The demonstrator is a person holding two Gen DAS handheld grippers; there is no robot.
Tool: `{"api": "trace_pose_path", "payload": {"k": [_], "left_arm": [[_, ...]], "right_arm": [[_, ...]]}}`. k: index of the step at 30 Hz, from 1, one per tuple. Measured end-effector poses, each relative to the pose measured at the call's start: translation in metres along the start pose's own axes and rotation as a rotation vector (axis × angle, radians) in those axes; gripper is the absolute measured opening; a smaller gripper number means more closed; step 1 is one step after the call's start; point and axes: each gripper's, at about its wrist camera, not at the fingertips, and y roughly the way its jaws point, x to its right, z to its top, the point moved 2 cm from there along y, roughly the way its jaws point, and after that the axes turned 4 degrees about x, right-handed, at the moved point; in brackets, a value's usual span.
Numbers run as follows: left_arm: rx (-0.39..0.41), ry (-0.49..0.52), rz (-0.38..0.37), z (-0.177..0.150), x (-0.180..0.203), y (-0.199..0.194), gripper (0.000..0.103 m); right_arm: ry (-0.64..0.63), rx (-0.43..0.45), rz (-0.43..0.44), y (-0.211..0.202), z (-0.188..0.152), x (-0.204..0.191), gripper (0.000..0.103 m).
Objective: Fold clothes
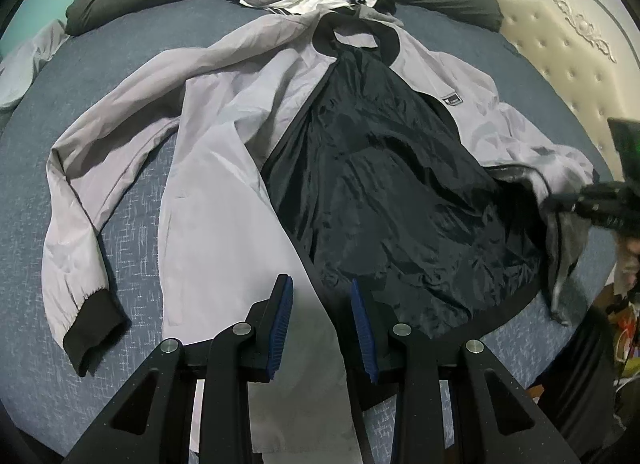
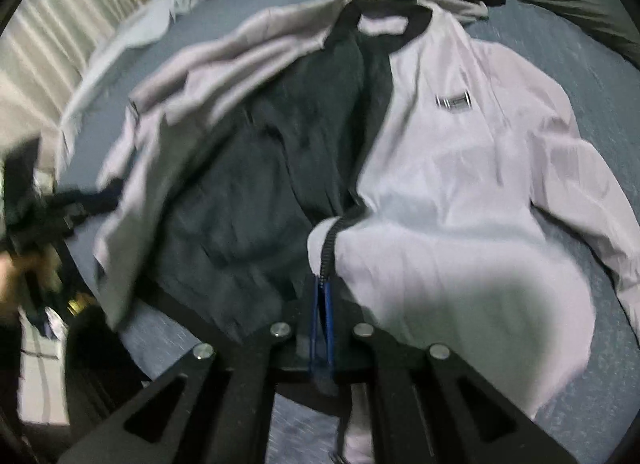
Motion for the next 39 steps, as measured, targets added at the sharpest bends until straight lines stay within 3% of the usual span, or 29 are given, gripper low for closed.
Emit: {"api": "trace_pose_path", "payload": {"k": [5,10,16,20,27,33,39], "left_arm": [[-0.005,-0.003,-0.017,0.002,0.003,0.002,0.033],[-0.02,-0.007,-0.026,0.006,0.004,0.008,0.033],[-0.042,-0.006,-0.014,0.015,0.001,0.02,0.033],[-0.052,-0.006,-0.013,0.021,-0.001,0.028,0.033],[-0.06,-0.003,0.005,0.035,-0.004,0.037,0.033],[-0.073,0.005,0.031,0.045,-0.003,0.048,0.033],[-0.092,0.017,0.074,0.051,-0.003,0.059,0.038]], "right_arm": [[0.048,0.033,0.044,0.017,0.03,-0.015,0.003],[0.061,-0.018,0.061,0.075,0.024,-0.027,0.003],[-0.004,-0.014,0.02,0.104,0.014,-0.037,0.006],[-0.057,0.059,-0.018,0.082,0.012,-0.044,0.008],[-0.045,0.236,-0.036,0.016,0.011,-0.022,0.032],[0.024,0.316,-0.162,-0.012,0.006,0.022,0.035],[0.082,0.322,-0.263,0.0,-0.001,0.058,0.035]]}}
